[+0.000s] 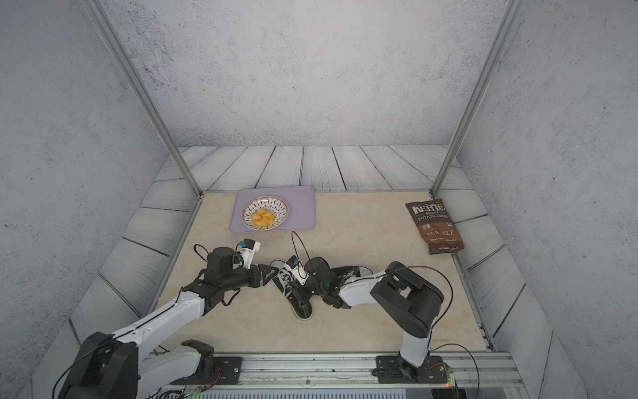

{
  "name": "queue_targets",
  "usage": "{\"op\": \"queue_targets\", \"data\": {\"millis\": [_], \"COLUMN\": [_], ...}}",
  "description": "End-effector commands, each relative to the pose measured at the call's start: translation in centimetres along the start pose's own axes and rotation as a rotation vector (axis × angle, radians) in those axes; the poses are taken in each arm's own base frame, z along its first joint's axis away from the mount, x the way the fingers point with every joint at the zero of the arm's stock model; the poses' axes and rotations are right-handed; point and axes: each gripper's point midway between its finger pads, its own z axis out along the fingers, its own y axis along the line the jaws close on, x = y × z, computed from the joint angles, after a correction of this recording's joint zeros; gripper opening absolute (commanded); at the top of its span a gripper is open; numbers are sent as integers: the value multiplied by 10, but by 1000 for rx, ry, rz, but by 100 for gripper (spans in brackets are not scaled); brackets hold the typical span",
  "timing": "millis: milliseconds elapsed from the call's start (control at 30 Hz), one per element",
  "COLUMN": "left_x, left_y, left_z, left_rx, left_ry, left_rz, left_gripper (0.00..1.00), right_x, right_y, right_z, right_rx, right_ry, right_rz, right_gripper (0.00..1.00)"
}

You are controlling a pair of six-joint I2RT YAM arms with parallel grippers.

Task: Tie the shoes
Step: Cross the shoelace with the shoelace.

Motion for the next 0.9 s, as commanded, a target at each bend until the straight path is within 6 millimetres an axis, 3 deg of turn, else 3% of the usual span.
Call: {"op": "queue_targets", "data": {"millis": [0,233,500,867], "left_x": [11,26,36,39], "left_y": [-7,-51,-42,-51], "left_z": [-4,1,15,39], "left_rx": [-5,125,102,182], "left_ry": [21,19,48,61], "left_rz": [97,272,311,348], "left_gripper": [51,42,32,19], "right_x": [-7,-23,-40,-53], "right_y": [12,10,8,7], "right_z": [-11,-13,-13,-28], "right_rx": [-60,-110,-143,-177], "right_ry": [34,0,-36,-60], "right_rz": [89,208,248,318], "right_gripper": [1,5,9,9]}}
